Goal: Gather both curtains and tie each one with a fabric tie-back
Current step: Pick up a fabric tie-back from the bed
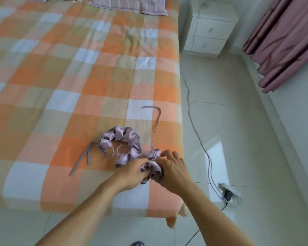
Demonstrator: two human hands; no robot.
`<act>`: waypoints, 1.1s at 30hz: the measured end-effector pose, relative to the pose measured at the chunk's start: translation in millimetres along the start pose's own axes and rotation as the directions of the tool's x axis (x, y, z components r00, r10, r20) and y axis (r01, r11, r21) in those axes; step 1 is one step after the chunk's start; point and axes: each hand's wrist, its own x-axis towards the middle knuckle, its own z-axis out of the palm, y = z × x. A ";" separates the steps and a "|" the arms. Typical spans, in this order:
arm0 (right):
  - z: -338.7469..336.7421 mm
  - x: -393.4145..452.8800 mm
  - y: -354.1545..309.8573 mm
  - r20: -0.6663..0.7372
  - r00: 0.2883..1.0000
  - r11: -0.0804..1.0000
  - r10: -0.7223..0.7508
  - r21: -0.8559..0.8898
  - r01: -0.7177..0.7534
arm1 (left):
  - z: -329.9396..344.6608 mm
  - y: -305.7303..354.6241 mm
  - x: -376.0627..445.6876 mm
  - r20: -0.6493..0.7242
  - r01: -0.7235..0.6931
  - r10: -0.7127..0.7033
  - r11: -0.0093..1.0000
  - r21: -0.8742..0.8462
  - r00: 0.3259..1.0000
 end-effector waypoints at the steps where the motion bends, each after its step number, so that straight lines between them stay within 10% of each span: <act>1: -19.6 -4.1 1.7 -0.006 0.999 0.999 0.044 0.022 -0.044 | -6.4 21.6 -2.4 -0.001 0.023 -0.023 0.997 -0.072 1.000; 7: -171.6 -66.3 30.1 0.180 0.927 0.723 0.328 0.584 -0.369 | -13.6 167.6 -14.1 0.019 -0.034 0.038 0.982 -0.185 0.999; 13: -298.4 -209.0 87.4 0.076 0.894 0.475 0.442 0.825 -0.305 | 51.9 314.7 -43.2 0.046 -0.260 0.265 0.961 -0.096 0.963; 22: -365.5 -505.6 155.1 -0.085 0.764 0.703 0.640 0.465 -0.538 | 269.4 499.8 -154.9 0.182 -0.434 0.404 0.884 0.174 0.896; 27: -401.1 -690.0 179.4 -0.233 0.583 0.542 0.779 0.717 -0.438 | 404.0 588.3 -236.6 0.387 -0.647 0.583 0.761 0.051 0.715; 33: -416.8 -876.3 196.6 -0.329 0.263 0.395 0.907 0.881 -0.261 | 536.0 680.1 -372.3 0.596 -0.633 0.758 0.603 -0.485 0.265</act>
